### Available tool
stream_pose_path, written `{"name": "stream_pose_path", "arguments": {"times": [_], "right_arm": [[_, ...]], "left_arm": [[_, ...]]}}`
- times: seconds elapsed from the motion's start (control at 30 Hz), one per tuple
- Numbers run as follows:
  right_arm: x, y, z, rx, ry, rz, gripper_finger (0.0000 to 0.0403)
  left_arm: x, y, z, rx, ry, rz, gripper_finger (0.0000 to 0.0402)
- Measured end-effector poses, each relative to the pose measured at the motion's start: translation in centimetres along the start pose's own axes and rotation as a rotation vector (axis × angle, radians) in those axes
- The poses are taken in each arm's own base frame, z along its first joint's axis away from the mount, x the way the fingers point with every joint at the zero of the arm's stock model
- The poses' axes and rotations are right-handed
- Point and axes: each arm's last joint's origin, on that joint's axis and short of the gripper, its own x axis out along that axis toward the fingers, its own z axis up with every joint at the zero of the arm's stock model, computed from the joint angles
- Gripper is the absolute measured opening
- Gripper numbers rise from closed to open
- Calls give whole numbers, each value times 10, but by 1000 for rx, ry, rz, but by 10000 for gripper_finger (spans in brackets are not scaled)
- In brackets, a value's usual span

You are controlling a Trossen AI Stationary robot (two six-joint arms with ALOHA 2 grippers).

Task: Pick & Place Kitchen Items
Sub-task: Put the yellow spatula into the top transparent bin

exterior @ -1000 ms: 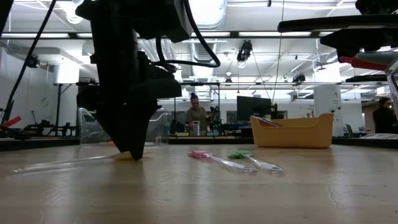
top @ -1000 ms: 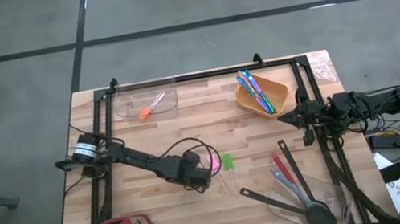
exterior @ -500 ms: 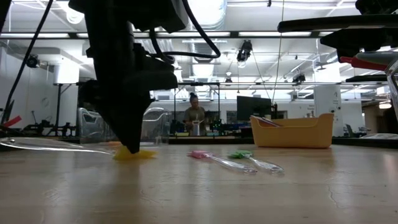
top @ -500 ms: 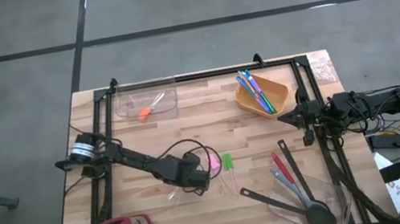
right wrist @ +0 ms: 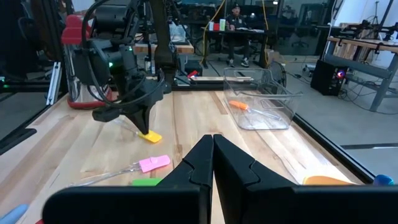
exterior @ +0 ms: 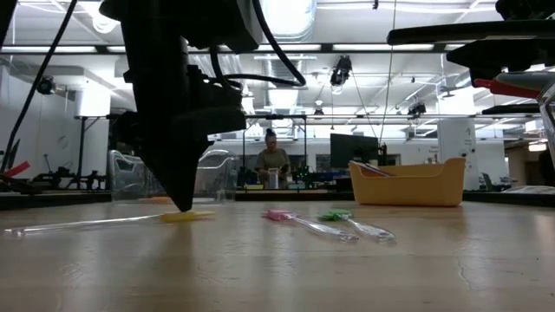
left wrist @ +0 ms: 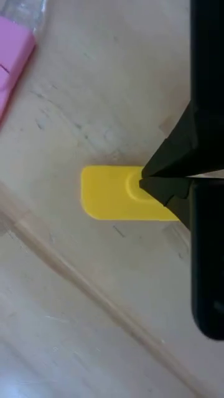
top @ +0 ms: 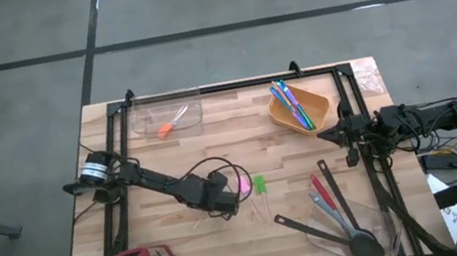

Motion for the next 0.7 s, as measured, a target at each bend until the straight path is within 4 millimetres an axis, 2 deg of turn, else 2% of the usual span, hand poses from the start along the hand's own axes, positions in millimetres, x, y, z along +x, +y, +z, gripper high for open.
{"name": "stream_pose_path", "arguments": {"times": [0.1,0.2,0.37,0.5,0.7], "right_arm": [[0,0,0,0,0,0,9],[0,0,0,0,0,0,9],[0,0,0,0,0,0,9],[0,0,0,0,0,1,9],[0,0,0,0,0,0,9]], "left_arm": [[-3,0,0,-7,1,-7,5],[-8,0,-3,-65,89,-48,13],[-21,0,-11,-82,132,-73,47],[-25,-3,-18,-58,129,-84,93],[-13,-6,-28,-24,134,-33,183]]}}
